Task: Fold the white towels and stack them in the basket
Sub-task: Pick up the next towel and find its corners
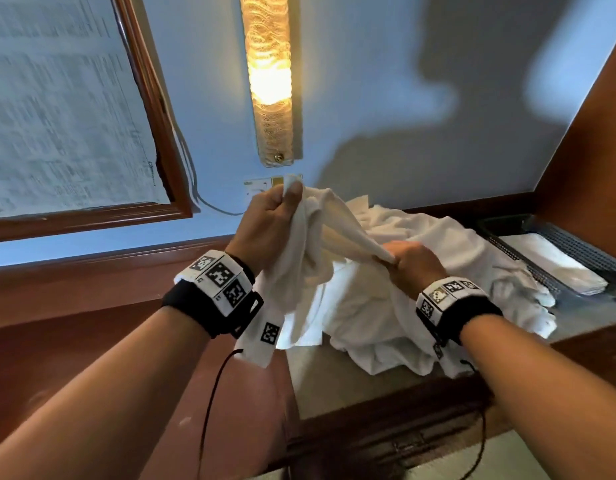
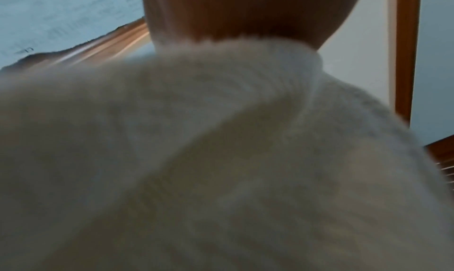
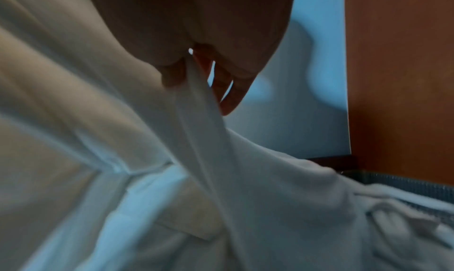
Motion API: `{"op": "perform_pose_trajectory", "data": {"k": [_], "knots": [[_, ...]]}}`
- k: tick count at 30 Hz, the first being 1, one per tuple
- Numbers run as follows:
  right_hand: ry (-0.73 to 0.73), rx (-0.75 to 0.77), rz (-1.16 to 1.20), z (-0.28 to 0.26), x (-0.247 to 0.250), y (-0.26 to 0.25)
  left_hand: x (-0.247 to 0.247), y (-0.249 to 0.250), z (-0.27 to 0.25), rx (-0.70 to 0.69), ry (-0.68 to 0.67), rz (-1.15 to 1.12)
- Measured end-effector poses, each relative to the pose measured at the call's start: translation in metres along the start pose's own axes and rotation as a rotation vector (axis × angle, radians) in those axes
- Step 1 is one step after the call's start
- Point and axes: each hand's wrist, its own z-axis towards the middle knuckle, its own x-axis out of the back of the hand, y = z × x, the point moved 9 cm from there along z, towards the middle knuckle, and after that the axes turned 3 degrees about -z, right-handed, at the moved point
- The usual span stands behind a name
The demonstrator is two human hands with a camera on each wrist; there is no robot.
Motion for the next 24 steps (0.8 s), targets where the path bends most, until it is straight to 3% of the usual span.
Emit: {"op": "perform_pose_trajectory", "data": {"k": [2,5,7,9,13,17,19,21,24], "knots": [[-0.09,-0.185,-0.004,-0.011,-0.007,0.038,0.007,-0.001,-0.004,0.029,0.009,-0.02],[0.046,-0.271,0.235,-0.007,0.017,0.029,0.018,-0.003,-0.012,0.059,0.027,-0.02],[0.132,-0.179,0.43,0.009,0.039,-0.02,0.022,-0.006,-0.02,0.071,0.038,0.022],[0.122,-0.029,0.514,0.022,0.06,-0.083,0.023,-0.001,-0.03,0.058,0.036,0.029],[0.165,0.3,0.313,0.027,0.09,-0.182,0.032,0.004,-0.057,0.099,0.041,-0.208],[0.208,0.371,0.177,0.013,0.107,-0.229,0.06,-0.005,-0.084,0.139,0.079,-0.337],[0.206,0.48,0.119,-0.01,0.107,-0.261,0.081,-0.002,-0.102,0.136,0.069,-0.324],[0.124,0.538,0.082,-0.036,0.093,-0.29,0.106,0.008,-0.12,0.106,0.083,-0.271],[-0.031,0.439,0.072,-0.062,0.055,-0.306,0.153,0.015,-0.145,0.072,0.144,-0.171]]}}
